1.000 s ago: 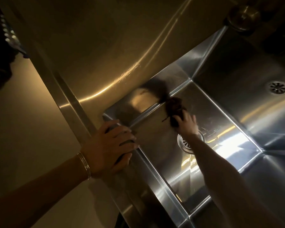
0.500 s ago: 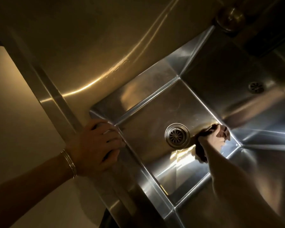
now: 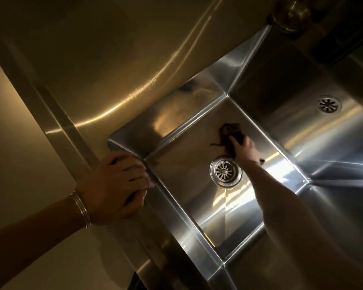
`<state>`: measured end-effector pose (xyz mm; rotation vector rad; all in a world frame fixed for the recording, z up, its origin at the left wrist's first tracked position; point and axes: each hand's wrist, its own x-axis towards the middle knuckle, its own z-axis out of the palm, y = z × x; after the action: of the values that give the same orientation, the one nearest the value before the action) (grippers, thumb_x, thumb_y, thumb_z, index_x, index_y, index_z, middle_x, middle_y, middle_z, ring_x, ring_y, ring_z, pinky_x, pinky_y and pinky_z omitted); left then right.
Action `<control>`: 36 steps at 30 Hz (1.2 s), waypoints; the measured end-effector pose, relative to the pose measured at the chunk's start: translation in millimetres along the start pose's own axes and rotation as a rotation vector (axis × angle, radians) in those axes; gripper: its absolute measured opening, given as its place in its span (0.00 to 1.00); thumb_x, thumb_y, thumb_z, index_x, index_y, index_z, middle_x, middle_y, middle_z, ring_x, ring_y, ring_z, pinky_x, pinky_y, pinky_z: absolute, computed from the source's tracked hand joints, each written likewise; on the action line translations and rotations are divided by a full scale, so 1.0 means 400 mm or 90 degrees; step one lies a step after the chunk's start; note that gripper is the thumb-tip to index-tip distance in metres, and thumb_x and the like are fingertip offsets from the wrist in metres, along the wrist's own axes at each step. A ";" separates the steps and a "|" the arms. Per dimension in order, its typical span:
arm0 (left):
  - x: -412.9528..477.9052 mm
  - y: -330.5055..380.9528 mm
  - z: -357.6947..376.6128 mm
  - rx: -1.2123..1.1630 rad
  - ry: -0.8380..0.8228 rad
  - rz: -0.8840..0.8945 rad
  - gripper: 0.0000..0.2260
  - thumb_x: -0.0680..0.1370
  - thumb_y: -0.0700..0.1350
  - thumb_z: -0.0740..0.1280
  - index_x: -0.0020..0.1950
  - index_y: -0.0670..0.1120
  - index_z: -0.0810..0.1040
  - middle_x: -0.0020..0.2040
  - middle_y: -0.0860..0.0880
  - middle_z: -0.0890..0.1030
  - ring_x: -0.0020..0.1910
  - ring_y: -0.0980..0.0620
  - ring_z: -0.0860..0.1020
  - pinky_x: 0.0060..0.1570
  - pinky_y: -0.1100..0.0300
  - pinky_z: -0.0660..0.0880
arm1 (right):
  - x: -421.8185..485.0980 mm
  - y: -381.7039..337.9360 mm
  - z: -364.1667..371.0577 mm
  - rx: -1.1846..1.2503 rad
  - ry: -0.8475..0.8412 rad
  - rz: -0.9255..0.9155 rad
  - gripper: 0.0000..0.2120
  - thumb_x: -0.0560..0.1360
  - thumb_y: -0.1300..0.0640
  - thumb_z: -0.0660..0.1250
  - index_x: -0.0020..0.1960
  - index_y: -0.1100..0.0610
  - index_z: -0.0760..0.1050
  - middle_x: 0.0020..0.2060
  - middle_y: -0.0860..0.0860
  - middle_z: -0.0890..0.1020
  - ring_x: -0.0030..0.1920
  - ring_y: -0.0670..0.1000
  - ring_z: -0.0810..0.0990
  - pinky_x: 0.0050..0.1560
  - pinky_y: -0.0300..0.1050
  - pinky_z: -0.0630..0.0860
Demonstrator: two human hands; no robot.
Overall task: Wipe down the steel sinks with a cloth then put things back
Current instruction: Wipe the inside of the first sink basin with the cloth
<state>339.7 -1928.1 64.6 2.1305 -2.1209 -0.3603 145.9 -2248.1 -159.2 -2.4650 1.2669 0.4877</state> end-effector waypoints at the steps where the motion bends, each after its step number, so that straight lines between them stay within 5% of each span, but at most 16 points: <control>1: 0.001 -0.001 -0.002 0.004 -0.007 0.000 0.13 0.72 0.50 0.60 0.46 0.52 0.84 0.45 0.56 0.84 0.50 0.51 0.81 0.56 0.53 0.66 | -0.016 0.048 0.006 0.094 0.038 0.074 0.24 0.79 0.50 0.59 0.74 0.50 0.60 0.68 0.60 0.65 0.66 0.63 0.67 0.64 0.56 0.67; 4: -0.001 -0.001 -0.003 0.020 -0.029 -0.016 0.14 0.74 0.51 0.58 0.46 0.53 0.84 0.46 0.55 0.84 0.51 0.51 0.80 0.57 0.53 0.64 | -0.135 0.165 0.043 0.275 0.163 0.247 0.30 0.74 0.38 0.61 0.71 0.52 0.63 0.68 0.56 0.69 0.66 0.60 0.71 0.67 0.56 0.66; 7: -0.001 0.007 -0.003 0.016 -0.044 -0.033 0.15 0.74 0.51 0.57 0.45 0.52 0.83 0.45 0.54 0.84 0.50 0.50 0.80 0.56 0.52 0.65 | -0.282 0.200 0.114 0.294 0.145 0.358 0.33 0.74 0.35 0.55 0.73 0.52 0.60 0.72 0.58 0.65 0.70 0.60 0.66 0.70 0.58 0.61; 12: 0.000 0.014 -0.010 0.010 -0.037 -0.037 0.16 0.74 0.51 0.56 0.43 0.51 0.84 0.44 0.54 0.84 0.49 0.50 0.80 0.55 0.52 0.65 | -0.372 0.117 0.168 0.073 -0.041 0.168 0.28 0.79 0.54 0.59 0.75 0.44 0.53 0.73 0.61 0.55 0.71 0.64 0.59 0.66 0.57 0.66; 15: 0.001 0.018 -0.013 0.010 -0.013 -0.025 0.16 0.74 0.50 0.56 0.42 0.50 0.83 0.44 0.54 0.84 0.48 0.49 0.80 0.53 0.53 0.65 | -0.337 0.164 0.117 0.087 -0.090 0.074 0.31 0.77 0.49 0.64 0.75 0.44 0.54 0.73 0.56 0.59 0.67 0.62 0.66 0.64 0.57 0.71; 19: 0.001 0.017 -0.015 0.003 -0.009 -0.024 0.16 0.74 0.50 0.56 0.42 0.50 0.83 0.44 0.53 0.84 0.48 0.49 0.81 0.52 0.53 0.67 | -0.366 0.115 0.103 0.208 0.024 0.301 0.29 0.77 0.39 0.57 0.72 0.54 0.60 0.65 0.61 0.73 0.61 0.63 0.74 0.62 0.54 0.70; 22: 0.001 0.015 -0.014 0.001 -0.032 -0.028 0.16 0.74 0.50 0.55 0.43 0.50 0.83 0.44 0.53 0.83 0.49 0.49 0.80 0.53 0.51 0.69 | -0.426 0.037 0.148 0.202 -0.042 0.201 0.26 0.77 0.48 0.61 0.73 0.50 0.60 0.69 0.56 0.65 0.64 0.60 0.70 0.62 0.53 0.70; 25: 0.002 0.013 -0.017 0.002 -0.040 -0.035 0.16 0.74 0.50 0.55 0.43 0.50 0.83 0.44 0.54 0.83 0.50 0.50 0.80 0.54 0.51 0.70 | -0.462 -0.029 0.174 0.013 -0.122 0.056 0.34 0.72 0.53 0.68 0.73 0.45 0.57 0.68 0.59 0.63 0.59 0.62 0.73 0.54 0.52 0.75; 31: 0.004 0.008 -0.015 0.006 -0.049 -0.029 0.16 0.73 0.51 0.55 0.44 0.51 0.83 0.44 0.54 0.83 0.48 0.51 0.80 0.53 0.53 0.66 | -0.397 -0.212 0.187 -0.036 -0.134 -0.140 0.25 0.76 0.50 0.62 0.72 0.44 0.60 0.66 0.60 0.64 0.60 0.60 0.69 0.53 0.52 0.74; 36: 0.009 0.004 -0.013 -0.001 -0.043 -0.018 0.16 0.73 0.51 0.56 0.44 0.52 0.84 0.43 0.54 0.84 0.47 0.50 0.81 0.54 0.54 0.64 | -0.218 -0.281 0.125 -0.020 -0.082 -0.067 0.29 0.75 0.54 0.66 0.73 0.43 0.59 0.66 0.60 0.64 0.61 0.62 0.69 0.52 0.53 0.74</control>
<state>339.5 -1932.1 69.6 2.1790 -2.1276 -0.4427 183.1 -2102.3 -150.8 -2.4659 1.0810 0.6322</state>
